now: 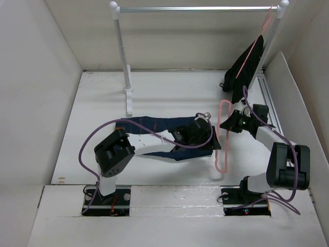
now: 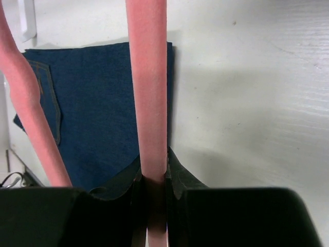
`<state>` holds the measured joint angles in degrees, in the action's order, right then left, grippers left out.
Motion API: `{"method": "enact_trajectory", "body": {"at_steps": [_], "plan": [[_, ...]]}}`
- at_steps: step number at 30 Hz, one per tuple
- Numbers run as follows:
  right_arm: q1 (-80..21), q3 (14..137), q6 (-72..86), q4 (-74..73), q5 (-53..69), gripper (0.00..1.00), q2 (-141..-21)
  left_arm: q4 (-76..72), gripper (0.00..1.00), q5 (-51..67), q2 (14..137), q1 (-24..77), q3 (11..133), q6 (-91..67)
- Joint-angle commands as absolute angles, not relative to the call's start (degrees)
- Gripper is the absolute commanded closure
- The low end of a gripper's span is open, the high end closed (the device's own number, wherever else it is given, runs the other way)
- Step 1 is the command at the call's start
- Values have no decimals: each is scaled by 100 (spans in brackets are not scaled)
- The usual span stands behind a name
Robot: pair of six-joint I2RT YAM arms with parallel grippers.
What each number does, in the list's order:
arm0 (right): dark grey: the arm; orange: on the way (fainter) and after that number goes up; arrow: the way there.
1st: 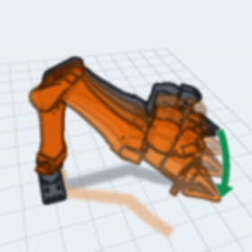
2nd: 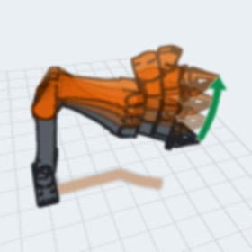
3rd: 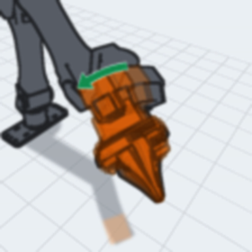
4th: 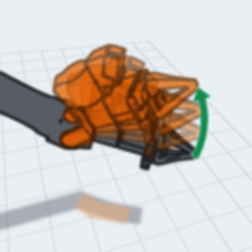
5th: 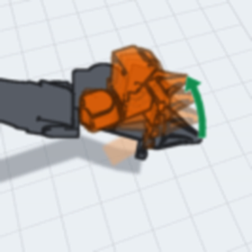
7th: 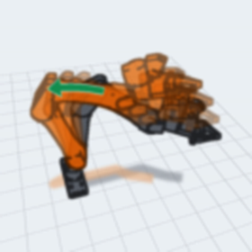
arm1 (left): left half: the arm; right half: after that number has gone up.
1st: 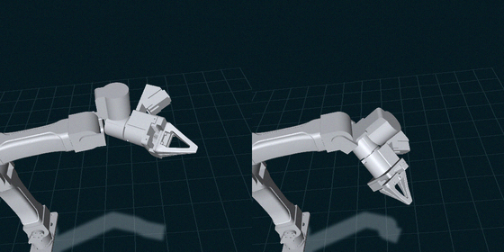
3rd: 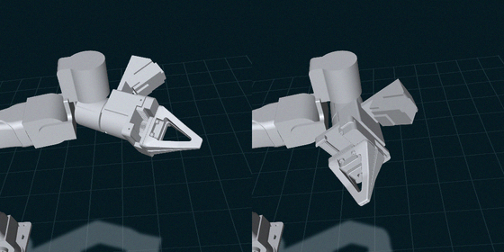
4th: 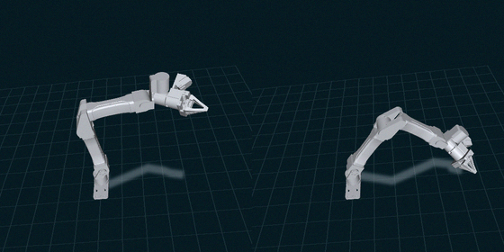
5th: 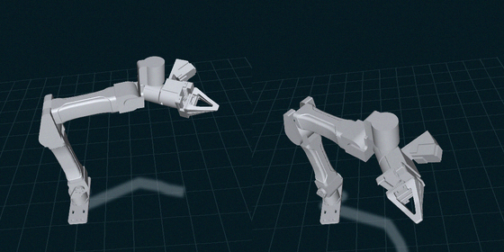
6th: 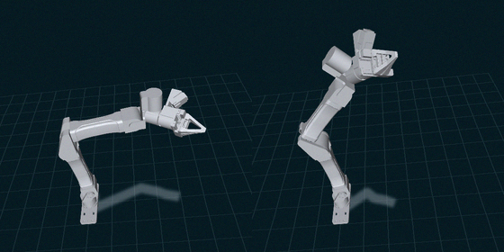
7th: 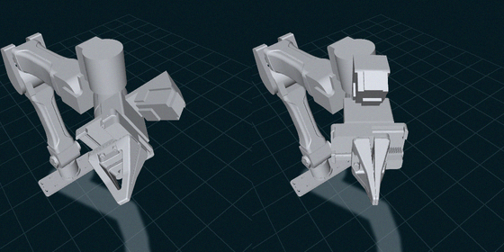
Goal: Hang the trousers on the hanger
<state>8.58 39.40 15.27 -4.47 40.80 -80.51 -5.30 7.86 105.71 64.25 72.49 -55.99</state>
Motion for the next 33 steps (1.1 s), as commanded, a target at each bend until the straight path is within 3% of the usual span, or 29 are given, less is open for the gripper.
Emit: {"method": "enact_trajectory", "body": {"at_steps": [1,3,6,8,12,17,29,33], "plan": [[957,4095,1591,-421,4782,100,-7989,-553,55,379,10268,6513,7471,-5327],[1028,4270,1364,-754,4580,100,-7998,-659,50,-138,10012,6574,7348,-5151],[1028,4333,1406,-721,4570,100,-8112,-703,30,-912,9327,6574,7164,-5001],[1028,4324,1468,-625,4561,100,-8156,-720,28,-1420,8791,6574,6910,-4983],[1028,4342,1538,-615,4535,100,-8147,-923,29,-1836,7999,6574,6198,-5263],[1028,4324,1827,-397,4640,100,-8121,-1476,44,-1163,7830,6574,5494,-5467],[923,4517,2531,-492,4763,100,-7656,-1748,40,-827,9447,6855,6643,-5071],[870,4448,2540,-589,4729,100,-7497,-1784,43,-721,9843,6855,6926,-5106]]}}
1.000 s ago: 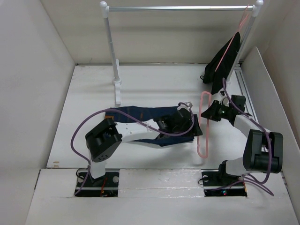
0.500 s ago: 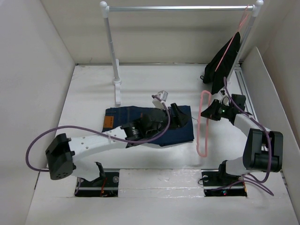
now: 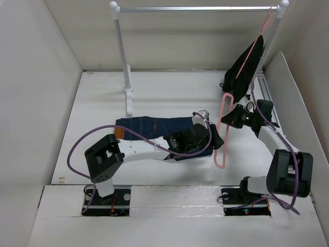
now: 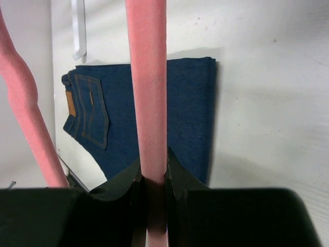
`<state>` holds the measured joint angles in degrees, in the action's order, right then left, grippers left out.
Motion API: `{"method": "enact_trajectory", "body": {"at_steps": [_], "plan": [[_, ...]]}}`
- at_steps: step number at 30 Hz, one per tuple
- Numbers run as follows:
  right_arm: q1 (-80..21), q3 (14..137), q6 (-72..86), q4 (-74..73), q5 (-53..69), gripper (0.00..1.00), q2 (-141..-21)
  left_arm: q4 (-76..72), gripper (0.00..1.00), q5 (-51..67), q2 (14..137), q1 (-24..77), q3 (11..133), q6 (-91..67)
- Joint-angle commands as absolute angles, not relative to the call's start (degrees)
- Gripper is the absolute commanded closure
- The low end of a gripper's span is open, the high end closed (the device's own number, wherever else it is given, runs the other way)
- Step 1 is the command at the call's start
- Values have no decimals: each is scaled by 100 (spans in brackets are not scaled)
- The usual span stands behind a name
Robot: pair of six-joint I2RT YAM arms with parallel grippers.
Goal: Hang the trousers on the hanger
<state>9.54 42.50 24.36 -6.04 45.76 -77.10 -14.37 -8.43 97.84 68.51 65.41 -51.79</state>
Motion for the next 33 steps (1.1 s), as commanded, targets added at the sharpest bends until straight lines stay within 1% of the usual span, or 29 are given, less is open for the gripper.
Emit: {"method": "enact_trajectory", "body": {"at_steps": [1,2,3,5,6,8,9,10,11,12,14,16,17,18,20,21,24,25,26,28,29,30,31,32,33], "plan": [[870,4395,2531,-606,4729,100,-7480,-1810,45,-712,9879,6855,6943,-5115],[809,4351,2531,-606,4746,100,-7471,-1871,49,-712,9905,6855,6952,-5124],[809,4307,2505,-615,4746,100,-7453,-1881,55,-712,9914,6855,6952,-5141],[747,4193,2452,-668,4720,100,-7453,-1890,62,-703,9975,6855,6970,-5177],[747,4140,2417,-677,4720,100,-7453,-1890,67,-712,10002,6855,6961,-5194],[747,3991,2426,-651,4728,100,-7436,-1881,74,-721,10028,6855,6944,-5247],[747,3947,2426,-650,4720,100,-7401,-1881,83,-738,10028,6855,6935,-5273],[747,3903,2434,-668,4720,100,-7366,-1872,88,-756,10028,6855,6908,-5300],[747,3885,2435,-677,4711,100,-7365,-1863,88,-747,10028,6855,6900,-5326],[695,3885,2417,-685,4720,100,-7339,-1837,100,-764,10011,6855,6882,-5335],[694,3920,2347,-895,4641,100,-7304,-1706,100,-878,9976,6855,6838,-5422],[694,4104,2067,-1124,4544,80,-7199,-1749,100,-861,9879,6855,6716,-5484],[694,4191,1926,-1438,4492,68,-7172,-1862,100,-861,9827,6855,6541,-5537],[694,4462,1481,-1711,4422,48,-7137,-1942,100,-861,9748,6855,6426,-5685],[694,4780,1004,-2587,4028,34,-6962,-2222,100,-844,9668,6855,6076,-5861],[694,4920,663,-2793,3912,25,-6857,-2363,100,-852,9607,6855,5969,-6002],[843,5247,204,-3461,3595,14,-6426,-2566,100,-984,9702,6855,5801,-6196],[844,5343,98,-3602,3516,13,-6329,-2549,100,-1097,9738,6855,5809,-6222],[896,5344,71,-3760,3359,14,-6128,-2488,100,-1299,9799,6855,5853,-6284],[836,5274,-149,-3648,3296,40,-5960,-2487,100,-1476,9966,6855,5871,-6424],[765,5204,-184,-3560,3035,55,-5924,-2496,100,-1642,10028,6855,5923,-6468],[678,5160,-263,-3490,2928,88,-5906,-2461,100,-1739,10185,6855,5976,-6530],[598,5098,-281,-3376,2883,96,-5950,-2400,100,-1836,10265,6855,6037,-6756],[537,4950,-299,-3123,2883,100,-6002,-2252,100,-1959,10335,6855,6169,-6846],[484,4887,-386,-2998,2874,100,-6151,-2207,100,-2047,10466,6855,6222,-6934]]}}
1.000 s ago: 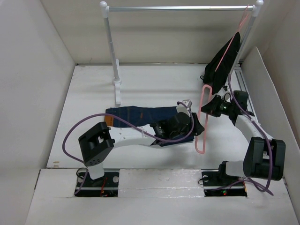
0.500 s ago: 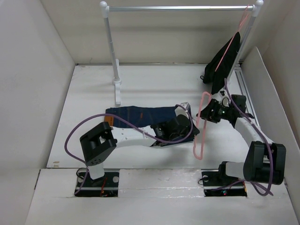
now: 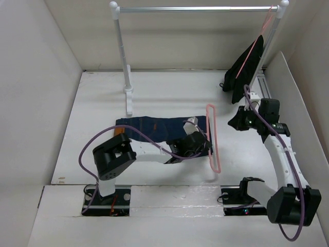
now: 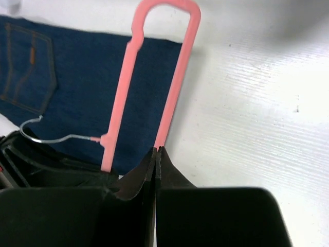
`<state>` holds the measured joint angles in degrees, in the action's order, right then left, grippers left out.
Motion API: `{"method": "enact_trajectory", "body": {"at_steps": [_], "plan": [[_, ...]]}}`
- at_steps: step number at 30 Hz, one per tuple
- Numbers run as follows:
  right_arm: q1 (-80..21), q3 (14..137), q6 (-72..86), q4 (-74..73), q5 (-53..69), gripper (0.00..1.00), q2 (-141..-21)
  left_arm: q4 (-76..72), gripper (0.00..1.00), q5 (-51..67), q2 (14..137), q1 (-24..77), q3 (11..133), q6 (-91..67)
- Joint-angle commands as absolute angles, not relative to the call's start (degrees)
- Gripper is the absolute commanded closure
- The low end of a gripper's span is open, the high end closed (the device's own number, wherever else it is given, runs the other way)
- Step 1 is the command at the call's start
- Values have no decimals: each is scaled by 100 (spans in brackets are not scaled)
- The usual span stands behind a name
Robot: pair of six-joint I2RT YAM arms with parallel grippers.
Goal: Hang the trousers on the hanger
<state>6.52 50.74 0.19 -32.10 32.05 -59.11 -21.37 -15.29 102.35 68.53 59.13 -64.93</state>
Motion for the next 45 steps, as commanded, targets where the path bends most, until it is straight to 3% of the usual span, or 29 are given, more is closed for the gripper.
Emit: {"method": "enact_trajectory", "body": {"at_steps": [1,6,8,12,16,27,32,37,41,42,45], "plan": [[483,4817,-404,-2849,2831,100,-6239,-2180,100,-2126,10537,6855,6275,-7013],[213,4614,-396,-1881,3146,99,-6942,-1715,100,-2312,11204,6855,6855,-7549],[27,4606,-317,-1636,3085,94,-7171,-1652,100,-2294,11372,6855,7065,-7585],[-237,4509,-220,-1433,3067,69,-7514,-1714,100,-2268,11610,6855,7224,-7550],[-299,4342,-202,-1345,2936,60,-7532,-1706,100,-2136,11716,6855,7321,-7453],[-404,3982,200,-704,3067,58,-8261,-1696,100,-2083,11470,6855,6768,-7497],[-509,3824,465,-283,3225,64,-8481,-1670,100,-2039,11426,6855,6654,-7436],[-615,3727,764,191,3348,54,-8718,-1670,100,-1951,11391,6803,6557,-7348],[-615,3604,993,465,3410,57,-9034,-1635,100,-1907,11399,6803,6557,-7269],[-563,3569,1089,544,3462,72,-9157,-1617,100,-1907,11391,6742,6548,-7260],[-379,3411,1291,861,3717,100,-9237,-1582,100,-1907,11347,6680,6487,-7225]]}}
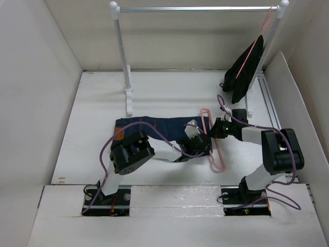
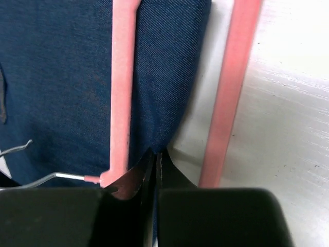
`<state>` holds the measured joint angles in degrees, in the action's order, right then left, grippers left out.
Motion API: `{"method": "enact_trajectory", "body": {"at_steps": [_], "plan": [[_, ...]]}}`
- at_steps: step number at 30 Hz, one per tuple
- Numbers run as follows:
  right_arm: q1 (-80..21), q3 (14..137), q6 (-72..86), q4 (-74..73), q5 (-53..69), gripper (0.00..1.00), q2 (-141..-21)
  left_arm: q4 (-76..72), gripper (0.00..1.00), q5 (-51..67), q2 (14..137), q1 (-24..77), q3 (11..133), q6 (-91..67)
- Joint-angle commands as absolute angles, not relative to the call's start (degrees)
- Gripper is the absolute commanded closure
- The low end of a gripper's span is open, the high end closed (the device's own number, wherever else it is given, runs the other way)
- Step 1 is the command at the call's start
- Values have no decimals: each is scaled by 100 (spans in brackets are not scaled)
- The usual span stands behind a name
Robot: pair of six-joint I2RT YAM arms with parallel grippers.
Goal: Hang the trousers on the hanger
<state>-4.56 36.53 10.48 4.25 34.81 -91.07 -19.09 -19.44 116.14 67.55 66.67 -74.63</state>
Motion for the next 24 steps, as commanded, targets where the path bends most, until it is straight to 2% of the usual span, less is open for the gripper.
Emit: {"method": "enact_trajectory", "body": {"at_steps": [1,7,11,17,24], "plan": [[-317,3393,1309,835,3770,100,-9150,-1573,100,-1907,11312,6680,6452,-7216],[430,3813,730,-506,3727,100,-7939,-1363,100,-1960,10969,6496,6092,-6865],[1010,4034,422,-1028,3963,100,-7630,-1151,100,-2048,10522,6442,5644,-6697],[1669,3982,281,-1301,3850,100,-7471,-1073,100,-2100,9644,6004,4519,-6478],[1670,3841,317,-1020,3543,100,-7786,-923,100,-2337,8596,5563,3954,-5837]]}}
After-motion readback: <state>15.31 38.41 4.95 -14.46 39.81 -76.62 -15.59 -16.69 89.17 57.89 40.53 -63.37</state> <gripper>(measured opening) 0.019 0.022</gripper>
